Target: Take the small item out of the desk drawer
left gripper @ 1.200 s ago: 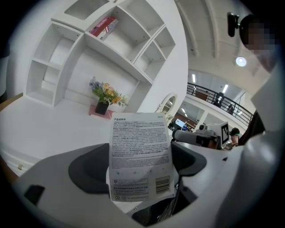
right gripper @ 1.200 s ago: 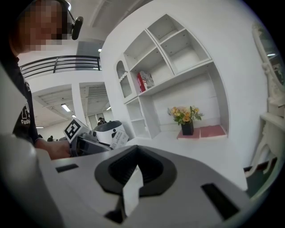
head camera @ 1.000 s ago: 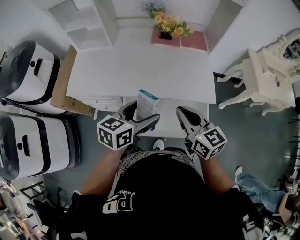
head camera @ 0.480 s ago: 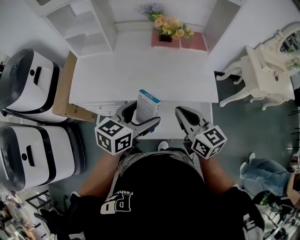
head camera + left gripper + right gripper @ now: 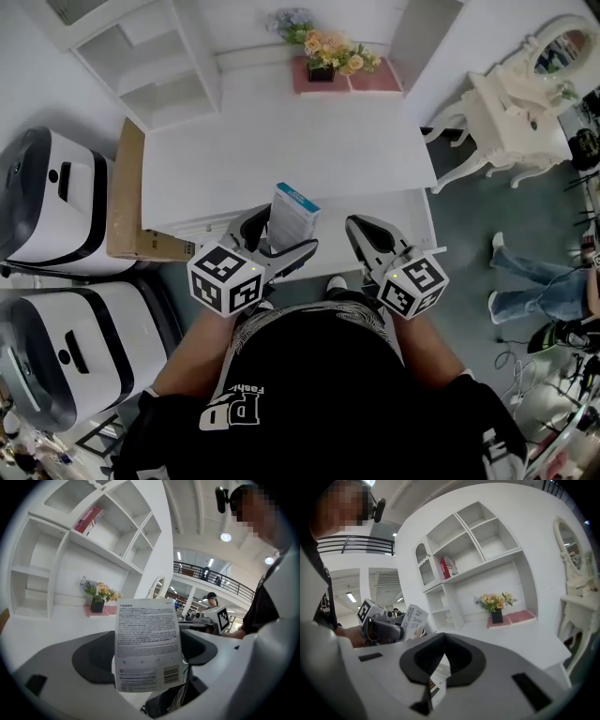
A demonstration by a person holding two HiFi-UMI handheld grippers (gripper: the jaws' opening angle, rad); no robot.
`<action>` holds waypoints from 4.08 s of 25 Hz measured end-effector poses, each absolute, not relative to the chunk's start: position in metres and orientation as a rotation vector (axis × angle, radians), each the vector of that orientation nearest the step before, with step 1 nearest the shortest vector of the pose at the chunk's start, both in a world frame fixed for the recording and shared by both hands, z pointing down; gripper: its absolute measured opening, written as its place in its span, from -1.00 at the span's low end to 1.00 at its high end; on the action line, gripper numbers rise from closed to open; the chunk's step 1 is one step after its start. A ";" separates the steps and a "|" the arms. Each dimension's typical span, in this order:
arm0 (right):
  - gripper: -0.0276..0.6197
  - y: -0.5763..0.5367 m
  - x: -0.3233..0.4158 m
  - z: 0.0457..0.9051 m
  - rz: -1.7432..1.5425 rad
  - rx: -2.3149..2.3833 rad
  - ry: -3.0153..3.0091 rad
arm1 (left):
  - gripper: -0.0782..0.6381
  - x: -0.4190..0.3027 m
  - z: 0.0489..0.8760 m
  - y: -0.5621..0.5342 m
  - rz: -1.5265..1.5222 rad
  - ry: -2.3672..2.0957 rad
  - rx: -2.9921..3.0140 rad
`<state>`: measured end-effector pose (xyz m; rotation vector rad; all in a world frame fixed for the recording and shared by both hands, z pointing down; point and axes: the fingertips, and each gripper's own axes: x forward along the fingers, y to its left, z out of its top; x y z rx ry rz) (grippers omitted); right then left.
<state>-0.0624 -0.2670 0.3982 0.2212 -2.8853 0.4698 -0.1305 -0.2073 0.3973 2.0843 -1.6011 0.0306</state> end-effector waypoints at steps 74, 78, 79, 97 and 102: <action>-0.90 -0.040 0.070 0.406 0.469 0.400 -2.828 | 0.40 -0.043 0.391 0.014 0.148 -1.604 2.130; -0.90 -0.040 0.071 0.408 0.476 0.404 -2.826 | 0.40 -0.041 0.390 0.015 0.151 -1.604 2.131; -0.90 -0.040 0.070 0.408 0.477 0.404 -2.825 | 0.40 -0.041 0.390 0.015 0.153 -1.604 2.131; -0.90 -0.039 0.074 0.404 0.459 0.400 -2.830 | 0.40 -0.034 0.384 0.014 0.154 -1.608 2.139; -0.90 -0.040 0.074 0.403 0.453 0.402 -2.834 | 0.40 -0.034 0.384 0.011 0.138 -1.613 2.137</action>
